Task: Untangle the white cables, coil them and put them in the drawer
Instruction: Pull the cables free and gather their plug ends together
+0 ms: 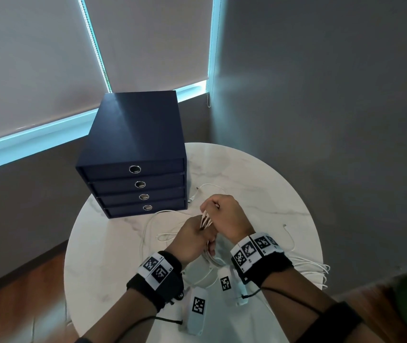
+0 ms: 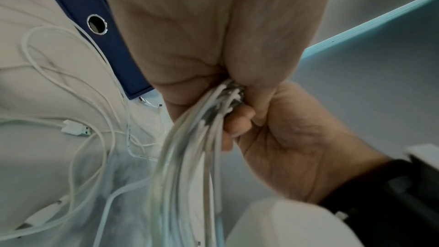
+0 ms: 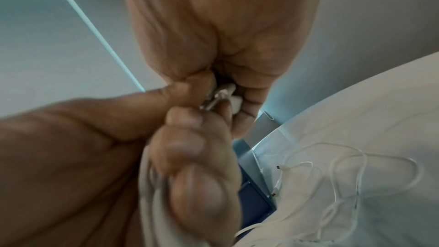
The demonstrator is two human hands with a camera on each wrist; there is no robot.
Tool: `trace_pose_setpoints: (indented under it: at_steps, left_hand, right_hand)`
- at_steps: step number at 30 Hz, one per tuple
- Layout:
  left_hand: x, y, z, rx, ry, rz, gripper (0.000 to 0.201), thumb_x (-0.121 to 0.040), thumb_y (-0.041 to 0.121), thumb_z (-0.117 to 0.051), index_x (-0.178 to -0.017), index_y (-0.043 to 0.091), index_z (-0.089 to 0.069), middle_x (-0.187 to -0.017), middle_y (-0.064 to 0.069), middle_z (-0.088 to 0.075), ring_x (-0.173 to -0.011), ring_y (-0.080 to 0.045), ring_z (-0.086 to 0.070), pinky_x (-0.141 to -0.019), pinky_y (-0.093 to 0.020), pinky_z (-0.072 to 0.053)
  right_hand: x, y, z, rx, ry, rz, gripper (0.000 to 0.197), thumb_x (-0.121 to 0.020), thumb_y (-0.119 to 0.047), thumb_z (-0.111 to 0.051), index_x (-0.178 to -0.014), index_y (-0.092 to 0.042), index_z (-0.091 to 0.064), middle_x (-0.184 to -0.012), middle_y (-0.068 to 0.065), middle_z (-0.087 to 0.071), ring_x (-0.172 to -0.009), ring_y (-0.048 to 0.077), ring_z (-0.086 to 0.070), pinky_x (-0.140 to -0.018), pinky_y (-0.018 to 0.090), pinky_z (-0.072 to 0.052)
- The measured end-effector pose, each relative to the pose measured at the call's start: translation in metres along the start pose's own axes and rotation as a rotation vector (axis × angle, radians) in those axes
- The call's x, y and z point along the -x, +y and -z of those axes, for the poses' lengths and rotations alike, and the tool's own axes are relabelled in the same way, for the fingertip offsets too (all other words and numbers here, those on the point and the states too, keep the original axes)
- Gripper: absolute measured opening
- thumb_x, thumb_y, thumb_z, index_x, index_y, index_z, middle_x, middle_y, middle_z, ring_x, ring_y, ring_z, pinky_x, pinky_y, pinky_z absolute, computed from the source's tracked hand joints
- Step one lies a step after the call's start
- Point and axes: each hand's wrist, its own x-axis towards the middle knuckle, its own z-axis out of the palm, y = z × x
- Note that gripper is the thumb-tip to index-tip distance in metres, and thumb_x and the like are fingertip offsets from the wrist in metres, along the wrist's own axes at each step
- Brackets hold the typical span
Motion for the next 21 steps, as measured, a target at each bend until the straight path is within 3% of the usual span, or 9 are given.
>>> trace_pose_setpoints:
  at_steps: [3, 6, 8, 10, 12, 14, 17, 19, 21]
  left_hand:
    - [0.0, 0.0, -0.004, 0.026, -0.002, 0.035, 0.032, -0.095, -0.006, -0.046, -0.066, 0.008, -0.048, -0.05, -0.001, -0.046, -0.046, -0.019, -0.044, -0.052, -0.032, -0.047]
    - [-0.001, 0.005, -0.006, 0.033, -0.002, 0.052, 0.031, -0.086, -0.017, -0.038, -0.066, 0.003, -0.051, -0.046, -0.001, -0.043, -0.042, -0.015, -0.042, -0.047, -0.029, -0.043]
    - [-0.001, 0.005, -0.007, 0.05, 0.018, 0.069, 0.033, -0.085, -0.017, -0.036, -0.063, 0.005, -0.047, -0.046, 0.0, -0.039, -0.043, -0.015, -0.037, -0.046, -0.027, -0.038]
    - [-0.002, 0.005, -0.007, 0.085, 0.064, 0.081, 0.032, -0.092, -0.012, -0.035, -0.067, 0.006, -0.045, -0.051, -0.003, -0.035, -0.045, -0.015, -0.033, -0.044, -0.025, -0.034]
    - [-0.006, 0.006, -0.005, 0.161, 0.132, 0.06, 0.028, -0.099, -0.001, -0.04, -0.076, 0.002, -0.056, -0.057, -0.007, -0.041, -0.047, -0.017, -0.038, -0.045, -0.024, -0.035]
    - [-0.01, 0.007, 0.001, 0.295, 0.22, 0.047, 0.028, -0.102, 0.013, -0.049, -0.081, 0.004, -0.064, -0.061, -0.012, -0.052, -0.053, -0.021, -0.047, -0.05, -0.025, -0.04]
    - [-0.018, 0.009, 0.008, 0.562, 0.35, 0.13, 0.033, -0.099, 0.034, -0.057, -0.073, 0.014, -0.051, -0.053, 0.0, -0.04, -0.046, -0.016, -0.037, -0.045, -0.025, -0.034]
    - [-0.02, 0.007, 0.008, 0.669, 0.38, 0.197, 0.037, -0.099, 0.035, -0.057, -0.071, 0.015, -0.045, -0.053, 0.0, -0.034, -0.042, -0.014, -0.035, -0.043, -0.024, -0.036]
    - [-0.018, 0.001, 0.005, 0.676, 0.341, 0.226, 0.036, -0.099, 0.034, -0.058, -0.073, 0.013, -0.046, -0.056, -0.003, -0.04, -0.047, -0.019, -0.043, -0.05, -0.03, -0.043]
  right_hand:
    - [0.003, -0.004, 0.001, 0.087, -0.042, 0.047, 0.024, -0.091, -0.016, -0.047, -0.082, -0.011, -0.069, -0.088, -0.001, -0.07, -0.084, 0.013, -0.063, -0.078, 0.027, -0.05]
    - [0.007, -0.014, -0.001, 0.27, -0.078, 0.188, 0.023, -0.094, -0.017, -0.044, -0.076, -0.009, -0.055, -0.085, 0.001, -0.057, -0.082, 0.017, -0.052, -0.072, 0.024, -0.037]
    - [0.003, -0.016, -0.001, 0.247, -0.094, 0.181, 0.022, -0.095, -0.018, -0.043, -0.08, -0.009, -0.057, -0.089, 0.001, -0.056, -0.085, 0.017, -0.054, -0.077, 0.028, -0.041]
    - [0.005, -0.01, -0.003, 0.065, -0.058, 0.117, 0.023, -0.096, -0.03, -0.048, -0.103, -0.014, -0.063, -0.109, 0.0, -0.055, -0.099, 0.015, -0.057, -0.091, 0.031, -0.046]
    - [0.014, -0.004, -0.008, -0.135, -0.041, 0.063, 0.05, -0.093, -0.051, -0.05, -0.136, -0.026, -0.045, -0.131, -0.003, -0.046, -0.113, 0.012, -0.053, -0.1, 0.031, -0.045]
    - [0.029, 0.006, -0.018, -0.306, -0.15, -0.005, 0.065, -0.09, -0.06, -0.051, -0.146, -0.037, -0.027, -0.125, 0.002, -0.058, -0.1, 0.011, -0.062, -0.091, 0.032, -0.053]
    - [0.052, 0.025, -0.023, -0.282, -0.254, 0.019, 0.043, -0.094, -0.051, -0.053, -0.132, -0.033, -0.043, -0.076, -0.003, -0.065, -0.055, 0.004, -0.056, -0.058, 0.026, -0.049]
    - [0.059, 0.041, -0.023, -0.039, -0.26, 0.13, 0.026, -0.096, -0.047, -0.052, -0.107, -0.024, -0.057, -0.068, -0.004, -0.059, -0.053, 0.006, -0.047, -0.058, 0.024, -0.039]
    - [0.062, 0.054, -0.023, 0.141, -0.291, 0.2, 0.033, -0.099, -0.047, -0.046, -0.089, -0.02, -0.061, -0.075, -0.003, -0.063, -0.062, 0.008, -0.052, -0.063, 0.026, -0.04]
